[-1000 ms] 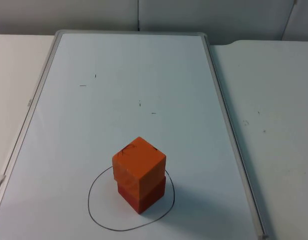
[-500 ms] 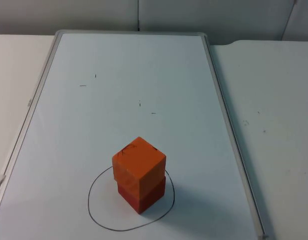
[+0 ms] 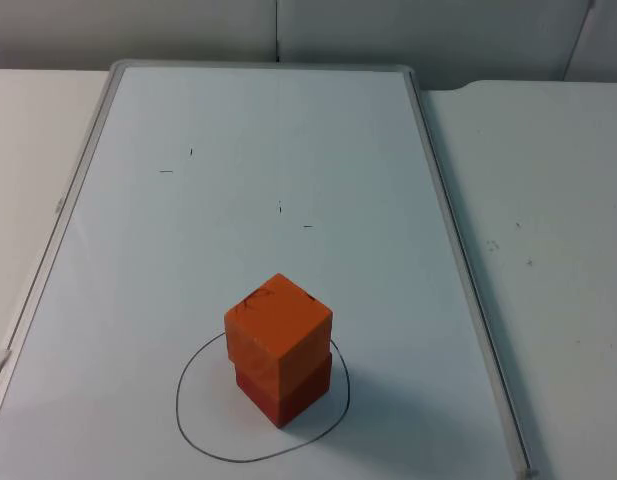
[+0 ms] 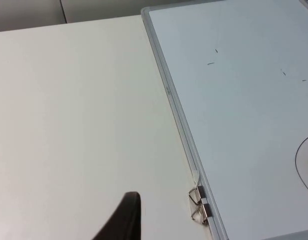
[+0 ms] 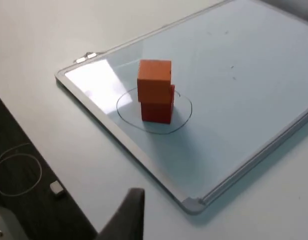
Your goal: Pick up one cube with the left hand and another cube with the right hand. First place the cube in the right hand at the target position, then stack the cube in the left hand on top.
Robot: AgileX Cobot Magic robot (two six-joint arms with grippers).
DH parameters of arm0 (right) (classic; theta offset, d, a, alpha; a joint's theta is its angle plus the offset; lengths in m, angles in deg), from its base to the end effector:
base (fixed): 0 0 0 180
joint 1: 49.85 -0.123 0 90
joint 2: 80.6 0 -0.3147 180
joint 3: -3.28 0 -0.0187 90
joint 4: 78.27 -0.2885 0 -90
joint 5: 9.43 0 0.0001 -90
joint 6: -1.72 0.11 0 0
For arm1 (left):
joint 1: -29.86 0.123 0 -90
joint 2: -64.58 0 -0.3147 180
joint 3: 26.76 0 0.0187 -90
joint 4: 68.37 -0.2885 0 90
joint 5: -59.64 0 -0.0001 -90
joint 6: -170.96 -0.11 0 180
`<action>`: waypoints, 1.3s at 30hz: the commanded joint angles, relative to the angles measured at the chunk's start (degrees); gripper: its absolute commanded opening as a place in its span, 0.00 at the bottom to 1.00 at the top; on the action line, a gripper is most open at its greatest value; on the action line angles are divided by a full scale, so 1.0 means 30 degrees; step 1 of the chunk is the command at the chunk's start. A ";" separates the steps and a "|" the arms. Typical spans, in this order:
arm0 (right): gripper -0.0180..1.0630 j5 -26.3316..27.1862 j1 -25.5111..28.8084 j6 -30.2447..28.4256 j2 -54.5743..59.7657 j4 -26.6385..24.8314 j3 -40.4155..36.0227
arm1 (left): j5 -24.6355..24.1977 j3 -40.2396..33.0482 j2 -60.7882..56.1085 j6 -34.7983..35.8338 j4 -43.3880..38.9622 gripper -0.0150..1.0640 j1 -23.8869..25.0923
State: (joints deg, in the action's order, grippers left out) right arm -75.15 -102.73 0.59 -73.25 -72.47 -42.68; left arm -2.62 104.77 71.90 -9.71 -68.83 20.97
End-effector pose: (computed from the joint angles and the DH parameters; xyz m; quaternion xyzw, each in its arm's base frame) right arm 0.0104 -0.0030 0.2976 -0.3859 0.7693 0.1759 0.4778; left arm 0.0129 -0.0012 0.2890 0.0712 0.8544 -0.0329 0.5136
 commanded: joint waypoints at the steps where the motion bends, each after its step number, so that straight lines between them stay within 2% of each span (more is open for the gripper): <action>1: 0.91 0.0385 -0.0079 -0.0184 -0.0102 -0.0007 -0.0410 | 0.0178 -0.0040 -0.0092 0.0074 -0.0013 0.96 0.0027; 9: 0.91 0.0821 -0.0079 0.0378 -0.0102 0.0233 -0.0623 | 0.0178 -0.0040 -0.0092 0.0074 -0.0013 0.96 0.0027; 10: 0.91 0.1423 -0.0079 0.0657 -0.0102 0.0233 -0.1020 | 0.0178 -0.0040 -0.0092 0.0074 -0.0013 0.96 0.0027; 39: 0.91 0.1389 -0.0079 0.0945 -0.0102 0.0439 -0.0987 | 0.0178 -0.0040 -0.0092 0.0074 -0.0013 0.96 0.0027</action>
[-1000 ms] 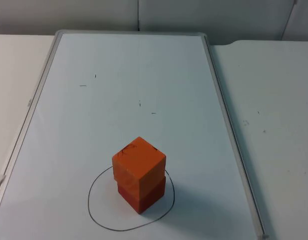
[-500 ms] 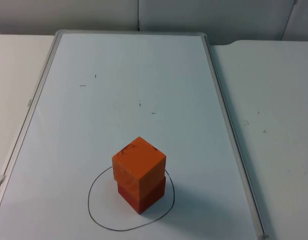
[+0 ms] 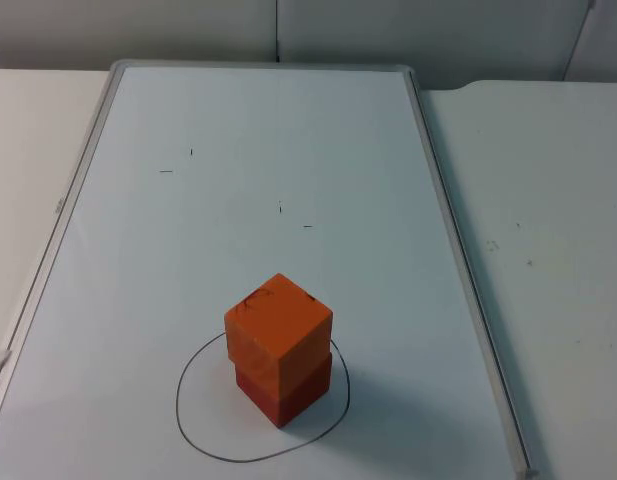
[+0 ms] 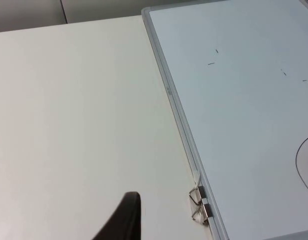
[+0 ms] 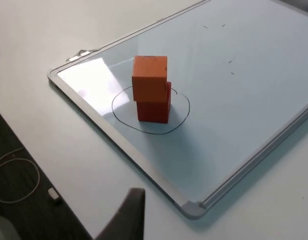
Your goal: Pick up one cube with the left hand and another cube with the right hand. First place the cube in the right hand at the target position, then stack the cube in the left hand on top.
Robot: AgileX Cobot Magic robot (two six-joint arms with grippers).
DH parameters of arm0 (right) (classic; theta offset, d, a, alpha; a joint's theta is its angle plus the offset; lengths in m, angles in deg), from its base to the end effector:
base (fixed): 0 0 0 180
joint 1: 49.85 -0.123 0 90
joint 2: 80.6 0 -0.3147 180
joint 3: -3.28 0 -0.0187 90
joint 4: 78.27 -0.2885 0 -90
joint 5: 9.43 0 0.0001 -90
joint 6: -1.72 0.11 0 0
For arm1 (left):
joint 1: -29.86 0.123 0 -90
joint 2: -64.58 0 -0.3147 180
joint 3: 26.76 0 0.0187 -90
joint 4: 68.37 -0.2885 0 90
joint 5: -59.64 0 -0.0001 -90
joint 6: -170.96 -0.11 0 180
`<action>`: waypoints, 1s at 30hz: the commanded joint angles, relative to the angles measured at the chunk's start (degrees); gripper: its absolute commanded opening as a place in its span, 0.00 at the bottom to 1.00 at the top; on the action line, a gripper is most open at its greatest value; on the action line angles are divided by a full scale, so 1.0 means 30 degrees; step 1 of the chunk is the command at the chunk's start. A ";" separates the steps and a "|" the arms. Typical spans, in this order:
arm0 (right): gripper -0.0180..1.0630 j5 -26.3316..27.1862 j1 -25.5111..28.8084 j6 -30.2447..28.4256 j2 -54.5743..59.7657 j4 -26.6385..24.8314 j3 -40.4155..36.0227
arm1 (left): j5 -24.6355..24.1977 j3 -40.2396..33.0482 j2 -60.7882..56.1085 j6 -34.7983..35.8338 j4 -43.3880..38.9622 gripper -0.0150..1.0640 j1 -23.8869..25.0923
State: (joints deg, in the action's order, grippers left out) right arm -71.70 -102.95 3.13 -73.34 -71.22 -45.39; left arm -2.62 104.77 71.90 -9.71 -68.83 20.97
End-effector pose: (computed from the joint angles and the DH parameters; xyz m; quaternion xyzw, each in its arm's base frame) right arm 0.0173 0.0031 0.2884 -0.3703 0.7723 0.1802 0.4838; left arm 0.0129 -0.0012 0.2890 0.0712 0.8544 -0.0329 0.5136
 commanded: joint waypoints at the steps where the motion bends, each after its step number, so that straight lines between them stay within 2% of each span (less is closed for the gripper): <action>1: 0.91 0.0240 -0.0006 0.0096 -0.0071 0.0022 -0.0084 | 0.0178 -0.0040 -0.0092 0.0074 -0.0013 0.96 0.0027; 10: 0.91 0.0240 0.0435 0.0077 -0.0071 0.0022 -0.0084 | 0.0178 -0.0040 -0.0092 0.0074 -0.0013 0.96 0.0027; 13: 0.91 0.0240 0.2624 0.0077 -0.0071 0.0022 -0.0084 | 0.0178 -0.0040 -0.0092 0.0074 -0.0013 0.96 0.0027; 14: 0.91 0.0240 0.2624 0.0077 -0.0071 0.0022 -0.0084 | 0.0178 -0.0040 -0.0092 0.0074 -0.0013 0.96 0.0027; 18: 0.91 0.0240 0.6846 0.0077 -0.0071 0.0022 -0.0084 | 0.0178 -0.0040 -0.0092 0.0074 -0.0013 0.96 0.0027; 19: 0.91 0.0240 0.6846 0.0077 -0.0071 0.0022 -0.0084 | 0.0178 -0.0040 -0.0092 0.0074 -0.0013 0.96 0.0027; 23: 0.91 0.0240 1.1228 0.0038 -0.0071 0.0022 -0.0084 | 0.0178 -0.0040 -0.0092 0.0074 -0.0013 0.96 0.0027; 24: 0.91 0.0240 1.1228 0.0038 -0.0071 0.0022 -0.0084 | 0.0178 -0.0040 -0.0092 0.0074 -0.0013 0.96 0.0027; 28: 0.91 0.0240 1.4164 0.0038 -0.0071 0.0022 -0.0084 | 0.0178 -0.0040 -0.0092 0.0074 -0.0013 0.96 0.0027; 29: 0.91 0.0240 1.4164 0.0038 -0.0071 0.0022 -0.0084 | 0.0178 -0.0040 -0.0092 0.0074 -0.0013 0.96 0.0027; 30: 0.91 0.0240 1.4928 0.0038 -0.0071 0.0022 -0.0084 | 0.0178 -0.0040 -0.0092 0.0074 -0.0013 0.96 0.0027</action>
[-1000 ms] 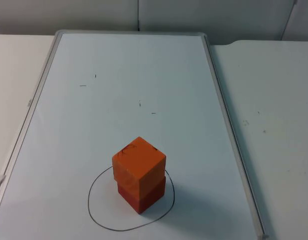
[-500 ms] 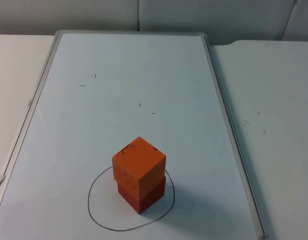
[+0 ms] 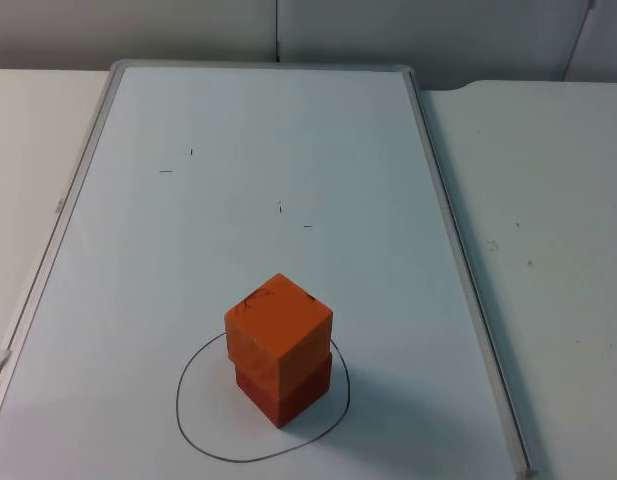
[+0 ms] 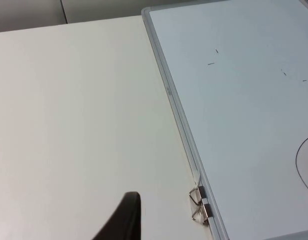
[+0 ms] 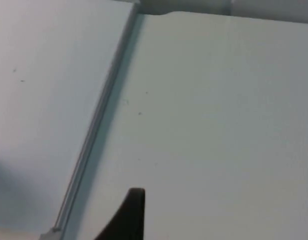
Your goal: Pick up one cube with the left hand and another cube with the right hand. First place the cube in the right hand at the target position, then stack the cube in the left hand on top.
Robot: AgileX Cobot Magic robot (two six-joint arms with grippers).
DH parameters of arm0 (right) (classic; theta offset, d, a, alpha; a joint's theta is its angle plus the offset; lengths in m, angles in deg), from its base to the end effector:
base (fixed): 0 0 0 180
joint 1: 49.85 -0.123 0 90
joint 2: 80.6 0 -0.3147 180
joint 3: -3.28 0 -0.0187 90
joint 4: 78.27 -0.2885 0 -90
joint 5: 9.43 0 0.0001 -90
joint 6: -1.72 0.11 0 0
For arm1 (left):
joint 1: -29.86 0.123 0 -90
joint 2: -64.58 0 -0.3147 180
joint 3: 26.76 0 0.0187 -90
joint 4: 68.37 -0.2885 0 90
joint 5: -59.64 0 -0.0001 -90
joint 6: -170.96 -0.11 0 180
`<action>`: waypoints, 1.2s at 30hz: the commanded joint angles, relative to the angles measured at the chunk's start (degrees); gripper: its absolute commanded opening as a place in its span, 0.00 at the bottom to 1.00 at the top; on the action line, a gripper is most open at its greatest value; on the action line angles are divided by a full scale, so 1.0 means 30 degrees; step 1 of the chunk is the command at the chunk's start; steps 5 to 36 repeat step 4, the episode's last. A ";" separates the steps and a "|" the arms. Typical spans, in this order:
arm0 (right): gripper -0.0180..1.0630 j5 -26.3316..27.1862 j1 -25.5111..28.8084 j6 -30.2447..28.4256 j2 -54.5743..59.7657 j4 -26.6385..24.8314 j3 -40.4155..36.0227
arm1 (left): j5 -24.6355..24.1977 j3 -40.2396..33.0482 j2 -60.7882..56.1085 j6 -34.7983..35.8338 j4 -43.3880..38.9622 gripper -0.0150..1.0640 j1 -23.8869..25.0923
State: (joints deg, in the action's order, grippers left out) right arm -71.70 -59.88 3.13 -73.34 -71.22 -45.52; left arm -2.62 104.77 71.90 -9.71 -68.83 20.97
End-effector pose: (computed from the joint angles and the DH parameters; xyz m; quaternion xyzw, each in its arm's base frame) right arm 0.0150 -0.0095 0.2877 -0.0611 0.8548 -0.0101 0.5152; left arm 0.0129 -0.0012 0.2890 0.0712 0.8544 -0.0329 0.5136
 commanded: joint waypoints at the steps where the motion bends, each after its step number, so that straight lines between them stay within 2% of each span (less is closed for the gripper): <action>1: 0.91 0.0240 0.1068 0.0038 -0.0071 0.0022 -0.0042 | 0.0178 -0.0040 -0.0092 0.0074 -0.0013 0.96 0.0027; 4: 0.91 0.0240 0.1742 0.0038 -0.0071 0.0022 -0.0042 | 0.0178 -0.0040 -0.0092 0.0074 -0.0013 0.96 0.0027; 36: 0.91 0.0240 0.1742 0.0038 -0.0071 0.0022 -0.0042 | 0.0178 -0.0040 -0.0092 0.0074 -0.0013 0.96 0.0027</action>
